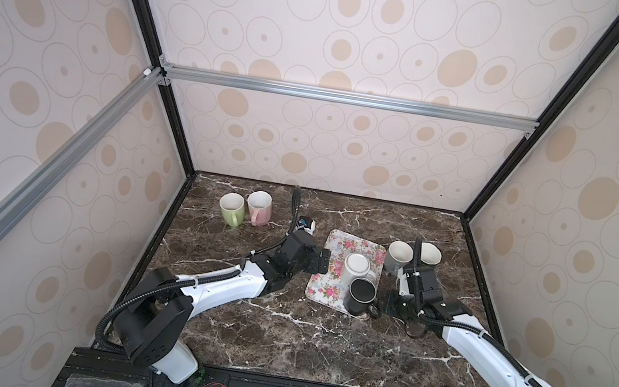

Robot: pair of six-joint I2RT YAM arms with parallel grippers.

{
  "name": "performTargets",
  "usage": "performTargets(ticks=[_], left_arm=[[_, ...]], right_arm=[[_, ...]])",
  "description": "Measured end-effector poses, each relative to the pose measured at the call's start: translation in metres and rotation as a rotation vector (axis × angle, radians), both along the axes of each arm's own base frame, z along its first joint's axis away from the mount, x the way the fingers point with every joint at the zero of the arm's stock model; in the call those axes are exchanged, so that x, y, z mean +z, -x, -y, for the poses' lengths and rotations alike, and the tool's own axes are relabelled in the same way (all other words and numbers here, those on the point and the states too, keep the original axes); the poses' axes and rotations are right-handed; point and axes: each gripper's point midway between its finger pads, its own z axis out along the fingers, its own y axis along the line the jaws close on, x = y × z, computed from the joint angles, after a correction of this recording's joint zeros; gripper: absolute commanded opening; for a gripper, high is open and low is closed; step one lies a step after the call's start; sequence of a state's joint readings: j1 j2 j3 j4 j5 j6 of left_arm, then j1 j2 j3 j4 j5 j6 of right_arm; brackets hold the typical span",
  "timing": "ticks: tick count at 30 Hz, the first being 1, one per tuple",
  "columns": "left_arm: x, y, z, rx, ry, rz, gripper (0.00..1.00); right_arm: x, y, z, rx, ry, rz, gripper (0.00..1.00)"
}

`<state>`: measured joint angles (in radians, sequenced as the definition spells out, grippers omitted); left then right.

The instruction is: Turn the mug right side up

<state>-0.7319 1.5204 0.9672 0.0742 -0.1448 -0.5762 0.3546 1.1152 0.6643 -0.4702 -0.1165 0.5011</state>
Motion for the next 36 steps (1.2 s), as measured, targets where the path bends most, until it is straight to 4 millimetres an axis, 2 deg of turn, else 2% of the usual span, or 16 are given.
performTargets(ticks=[4,7,9,15,19,23,28,32,36], left_arm=[[0.018,-0.005,0.007,-0.02,0.009,0.033,0.98],[0.031,-0.008,0.01,-0.031,0.011,0.059,0.98],[0.035,-0.009,0.012,-0.041,0.01,0.066,0.98],[0.039,0.001,0.013,-0.085,0.014,0.052,0.98],[0.057,0.01,0.01,-0.104,0.047,0.075,0.98],[0.067,0.018,0.005,-0.112,0.067,0.092,0.98],[0.061,0.024,-0.001,-0.111,0.059,0.083,0.98],[0.05,0.026,-0.004,-0.108,0.041,0.063,0.98],[0.048,0.027,-0.004,-0.108,0.038,0.059,0.98]], right_arm=[[0.01,0.014,0.001,0.016,-0.027,0.031,0.57],[0.022,0.018,-0.003,0.05,-0.053,0.08,0.65],[0.027,0.017,-0.006,0.079,-0.065,0.105,0.66],[0.011,0.008,-0.023,0.173,-0.072,0.054,0.66],[0.002,0.004,-0.033,0.23,-0.088,0.033,0.63],[0.002,0.003,-0.039,0.274,-0.083,0.054,0.62],[0.002,0.006,-0.043,0.314,-0.058,0.068,0.57],[0.001,0.012,-0.044,0.349,0.001,0.082,0.43],[0.001,0.014,-0.04,0.35,0.047,0.064,0.4]])
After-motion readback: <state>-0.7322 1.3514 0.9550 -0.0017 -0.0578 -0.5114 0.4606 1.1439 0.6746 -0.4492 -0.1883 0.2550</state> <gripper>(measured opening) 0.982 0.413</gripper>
